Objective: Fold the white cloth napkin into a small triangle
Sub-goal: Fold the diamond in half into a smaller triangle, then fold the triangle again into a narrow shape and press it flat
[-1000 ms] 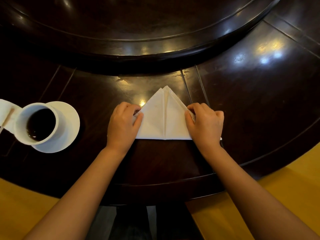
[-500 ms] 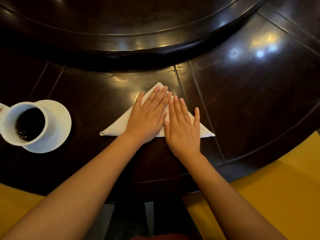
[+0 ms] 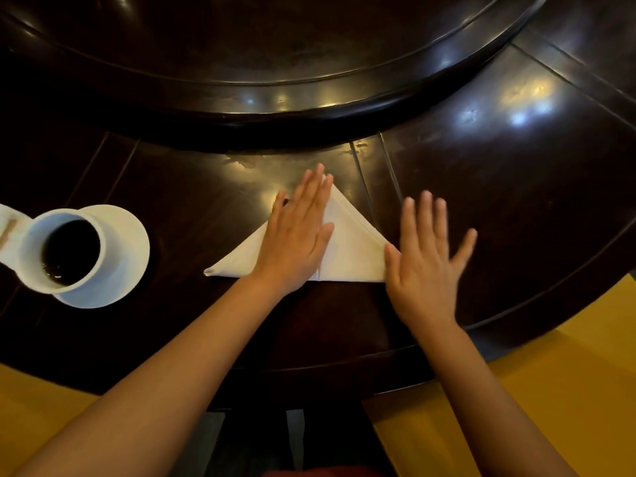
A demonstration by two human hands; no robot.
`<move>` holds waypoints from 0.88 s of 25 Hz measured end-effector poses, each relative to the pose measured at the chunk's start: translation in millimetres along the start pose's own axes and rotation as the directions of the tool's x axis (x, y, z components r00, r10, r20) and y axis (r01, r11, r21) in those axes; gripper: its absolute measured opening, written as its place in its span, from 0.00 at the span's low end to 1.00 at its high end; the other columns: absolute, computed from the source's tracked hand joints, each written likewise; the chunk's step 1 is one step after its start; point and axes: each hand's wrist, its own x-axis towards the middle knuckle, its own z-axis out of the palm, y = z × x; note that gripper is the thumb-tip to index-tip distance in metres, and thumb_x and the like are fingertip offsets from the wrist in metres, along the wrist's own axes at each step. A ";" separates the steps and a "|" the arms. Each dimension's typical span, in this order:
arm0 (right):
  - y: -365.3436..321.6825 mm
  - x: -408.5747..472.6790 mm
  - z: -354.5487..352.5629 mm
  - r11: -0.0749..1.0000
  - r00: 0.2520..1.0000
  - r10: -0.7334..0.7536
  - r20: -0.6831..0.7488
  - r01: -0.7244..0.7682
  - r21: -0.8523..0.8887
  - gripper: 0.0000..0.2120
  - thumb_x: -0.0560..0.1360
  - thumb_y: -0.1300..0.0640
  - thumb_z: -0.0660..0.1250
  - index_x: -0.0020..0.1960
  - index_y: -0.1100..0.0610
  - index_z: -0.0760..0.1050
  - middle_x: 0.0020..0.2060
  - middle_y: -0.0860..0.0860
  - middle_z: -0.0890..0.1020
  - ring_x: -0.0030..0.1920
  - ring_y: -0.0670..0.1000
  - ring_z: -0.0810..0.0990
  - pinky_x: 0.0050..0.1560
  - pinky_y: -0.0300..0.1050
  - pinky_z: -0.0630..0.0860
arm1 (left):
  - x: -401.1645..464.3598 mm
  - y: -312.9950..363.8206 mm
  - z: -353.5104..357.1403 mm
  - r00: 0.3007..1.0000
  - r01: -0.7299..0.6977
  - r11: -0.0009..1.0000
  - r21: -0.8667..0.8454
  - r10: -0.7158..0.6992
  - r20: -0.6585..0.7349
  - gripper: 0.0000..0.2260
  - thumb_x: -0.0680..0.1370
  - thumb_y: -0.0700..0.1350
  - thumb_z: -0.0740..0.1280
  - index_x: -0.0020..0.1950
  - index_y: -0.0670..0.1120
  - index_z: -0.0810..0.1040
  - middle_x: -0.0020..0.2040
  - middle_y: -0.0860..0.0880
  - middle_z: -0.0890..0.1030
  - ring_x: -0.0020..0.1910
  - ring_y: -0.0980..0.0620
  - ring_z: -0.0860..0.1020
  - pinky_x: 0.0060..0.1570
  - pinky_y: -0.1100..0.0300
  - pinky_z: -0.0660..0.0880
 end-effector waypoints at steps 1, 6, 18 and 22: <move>-17.4 11.6 2.8 0.995 0.995 -0.099 -0.025 0.099 0.020 0.28 0.77 0.47 0.48 0.75 0.53 0.48 0.74 0.49 0.48 0.75 0.49 0.44 0.70 0.62 0.39 | -1.7 0.5 -3.3 0.994 0.042 0.998 -0.048 -0.046 -0.103 0.26 0.80 0.50 0.47 0.76 0.47 0.44 0.76 0.51 0.44 0.74 0.55 0.43 0.72 0.54 0.38; -66.1 41.4 29.6 0.904 0.882 -0.428 0.198 0.420 0.083 0.27 0.79 0.50 0.46 0.76 0.54 0.44 0.76 0.52 0.48 0.75 0.48 0.42 0.74 0.57 0.45 | -23.2 -12.6 -0.7 0.997 0.016 0.975 0.224 0.001 -0.079 0.25 0.79 0.48 0.48 0.75 0.44 0.46 0.76 0.47 0.49 0.74 0.53 0.47 0.72 0.50 0.45; -53.8 57.9 31.4 0.786 0.757 -0.606 0.244 0.618 0.032 0.26 0.80 0.49 0.45 0.76 0.54 0.44 0.76 0.53 0.48 0.75 0.50 0.41 0.74 0.56 0.45 | -109.9 -73.0 -27.8 0.970 -0.121 0.953 0.279 0.054 0.236 0.30 0.79 0.57 0.49 0.76 0.41 0.51 0.76 0.44 0.53 0.75 0.47 0.52 0.71 0.52 0.49; -52.4 78.3 29.8 0.616 0.574 -0.762 0.301 0.785 0.064 0.26 0.79 0.47 0.41 0.76 0.53 0.44 0.76 0.53 0.49 0.75 0.51 0.42 0.74 0.54 0.43 | -147.4 -54.7 -18.3 0.967 -0.093 0.951 0.295 0.015 0.256 0.31 0.79 0.58 0.50 0.75 0.40 0.53 0.76 0.42 0.53 0.75 0.45 0.52 0.71 0.49 0.50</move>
